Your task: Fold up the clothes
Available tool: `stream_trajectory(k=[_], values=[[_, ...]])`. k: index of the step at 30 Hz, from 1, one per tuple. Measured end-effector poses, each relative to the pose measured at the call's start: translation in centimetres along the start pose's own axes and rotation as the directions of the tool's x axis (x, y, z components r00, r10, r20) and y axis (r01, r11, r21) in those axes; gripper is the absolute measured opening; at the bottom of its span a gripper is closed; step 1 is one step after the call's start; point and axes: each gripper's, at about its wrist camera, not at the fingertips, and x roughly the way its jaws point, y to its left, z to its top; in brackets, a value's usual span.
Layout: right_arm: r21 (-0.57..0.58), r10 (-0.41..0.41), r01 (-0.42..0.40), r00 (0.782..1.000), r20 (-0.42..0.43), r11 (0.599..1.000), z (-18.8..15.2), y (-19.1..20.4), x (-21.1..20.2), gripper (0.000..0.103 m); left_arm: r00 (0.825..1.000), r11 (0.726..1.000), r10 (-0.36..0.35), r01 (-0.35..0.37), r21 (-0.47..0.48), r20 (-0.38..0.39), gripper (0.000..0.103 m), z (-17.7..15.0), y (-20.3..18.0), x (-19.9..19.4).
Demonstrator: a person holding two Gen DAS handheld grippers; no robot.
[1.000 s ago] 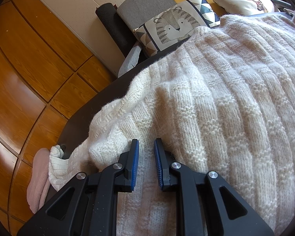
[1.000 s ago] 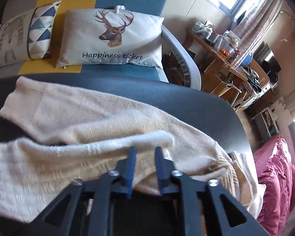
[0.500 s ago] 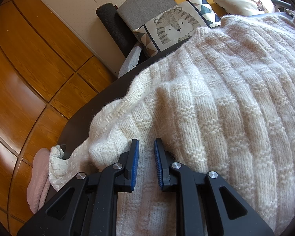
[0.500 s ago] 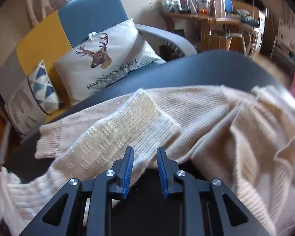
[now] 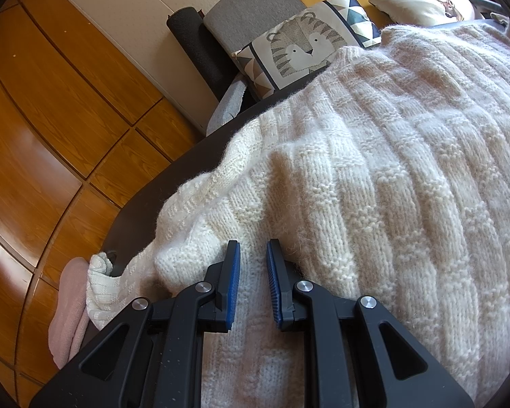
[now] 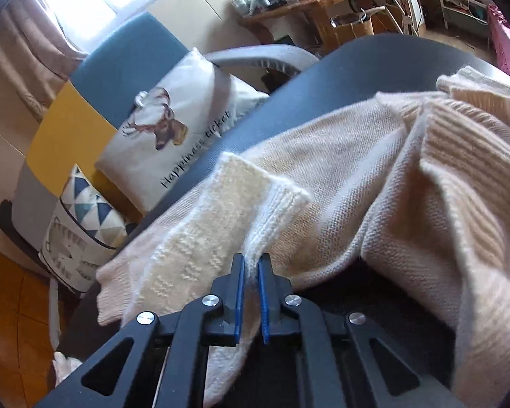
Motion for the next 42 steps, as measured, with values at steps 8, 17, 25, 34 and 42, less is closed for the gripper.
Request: stream_trajectory(k=[8, 17, 25, 34, 42], values=[[-0.034, -0.065, 0.068, 0.993, 0.098, 0.997, -0.9, 0.6, -6.1, 0.006, 1.000, 1.000, 0.001, -0.001, 0.004, -0.003, 0.017, 0.1, 0.1, 0.0], [0.040, -0.262, 0.259, 0.961, 0.089, 0.965, -2.3, -4.7, -6.7, 0.004, 1.000, 1.000, 0.005, -0.005, 0.007, -0.004, 0.017, 0.1, 0.1, -0.1], [-0.199, -0.139, 0.164, 0.981, 0.136, 0.966, -7.4, 5.0, -8.3, 0.021, 1.000, 1.000, 0.013, -0.013, 0.012, -0.003, 0.017, 0.1, -0.1, -0.1], [-0.609, 0.046, -0.113, 0.991, -0.125, 0.785, -18.8, 22.4, -2.4, 0.021, 1.000, 1.000, 0.004, -0.004, 0.008, -0.010, 0.017, 0.3, 0.1, -0.1], [-0.665, -0.132, 0.073, 0.991, -0.038, 0.743, -19.5, 20.7, 1.4, 0.020, 1.000, 1.000, -0.002, 0.002, -0.001, -0.012, 0.017, 0.3, 0.4, -0.2]])
